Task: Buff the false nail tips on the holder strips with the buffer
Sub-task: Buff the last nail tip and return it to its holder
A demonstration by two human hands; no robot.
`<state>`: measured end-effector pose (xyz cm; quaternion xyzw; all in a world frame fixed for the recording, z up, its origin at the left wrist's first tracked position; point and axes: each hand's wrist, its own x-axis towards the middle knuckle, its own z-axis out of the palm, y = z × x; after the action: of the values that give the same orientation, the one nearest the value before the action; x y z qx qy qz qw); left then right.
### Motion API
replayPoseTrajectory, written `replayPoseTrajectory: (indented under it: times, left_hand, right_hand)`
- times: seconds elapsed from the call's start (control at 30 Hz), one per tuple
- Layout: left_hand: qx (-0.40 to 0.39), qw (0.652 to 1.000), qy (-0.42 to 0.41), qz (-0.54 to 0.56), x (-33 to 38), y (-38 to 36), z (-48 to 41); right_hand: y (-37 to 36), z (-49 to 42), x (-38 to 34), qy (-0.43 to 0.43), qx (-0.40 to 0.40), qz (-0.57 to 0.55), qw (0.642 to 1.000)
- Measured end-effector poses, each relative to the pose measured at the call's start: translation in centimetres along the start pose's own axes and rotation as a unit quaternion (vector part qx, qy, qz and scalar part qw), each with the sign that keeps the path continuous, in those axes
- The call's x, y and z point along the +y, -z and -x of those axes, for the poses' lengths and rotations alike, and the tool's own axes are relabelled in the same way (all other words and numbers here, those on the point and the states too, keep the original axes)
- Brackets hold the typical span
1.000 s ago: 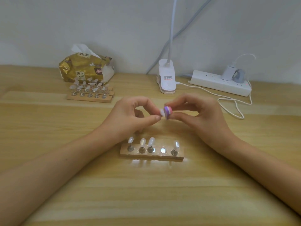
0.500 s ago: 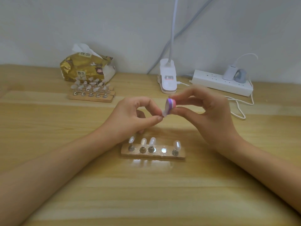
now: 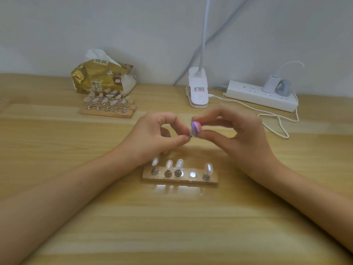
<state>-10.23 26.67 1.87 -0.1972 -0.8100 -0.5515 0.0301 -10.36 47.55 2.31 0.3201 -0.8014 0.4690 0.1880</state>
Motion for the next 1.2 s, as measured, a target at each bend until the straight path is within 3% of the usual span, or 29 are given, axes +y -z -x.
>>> replayPoseTrajectory:
  times: [0.07, 0.17, 0.3, 0.4, 0.53, 0.67, 0.77, 0.9, 1.0, 1.13, 1.2]
  left_hand:
    - [-0.001, 1.0, 0.003, 0.001, 0.02, -0.1, 0.0]
    - [-0.001, 1.0, 0.003, 0.005, 0.06, -0.01, -0.01]
    - [-0.001, 1.0, 0.003, 0.003, 0.04, -0.11, 0.01]
    - [-0.001, 1.0, 0.001, 0.006, 0.12, -0.03, 0.04]
    - [0.001, 1.0, 0.004, 0.002, 0.15, -0.06, 0.05]
    - [-0.004, 1.0, -0.002, -0.004, 0.23, -0.05, 0.09]
    - [-0.006, 1.0, -0.004, -0.003, 0.31, -0.11, 0.13]
    - [-0.01, 1.0, -0.01, -0.012, 0.38, -0.1, 0.19]
    - [-0.01, 1.0, -0.014, -0.013, 0.33, -0.11, 0.24]
    - [-0.01, 1.0, -0.016, -0.008, 0.29, -0.03, 0.19]
    - [-0.008, 1.0, -0.015, -0.011, 0.17, -0.03, 0.12]
  right_hand:
    - [0.11, 0.1, 0.1, -0.025, -0.008, -0.006, 1.0]
    - [0.02, -0.05, -0.15, 0.015, 0.02, 0.002, 1.0]
    - [0.28, -0.07, -0.03, -0.012, -0.004, 0.008, 1.0]
    - [0.14, -0.09, -0.11, 0.023, 0.018, 0.009, 1.0]
    - [0.16, 0.0, 0.07, -0.025, -0.011, 0.007, 1.0]
    - [0.01, -0.02, -0.24, 0.023, 0.005, 0.022, 0.999]
    - [0.33, -0.02, -0.01, -0.018, -0.006, 0.022, 1.0]
    - [-0.02, -0.19, -0.24, 0.051, -0.001, 0.057, 0.997]
    - [0.19, -0.17, 0.12, 0.015, -0.008, 0.046, 0.999]
    - [0.04, -0.23, 0.06, 0.068, -0.005, 0.078, 0.995]
    - [0.14, -0.24, 0.32, 0.029, -0.019, 0.064, 0.997]
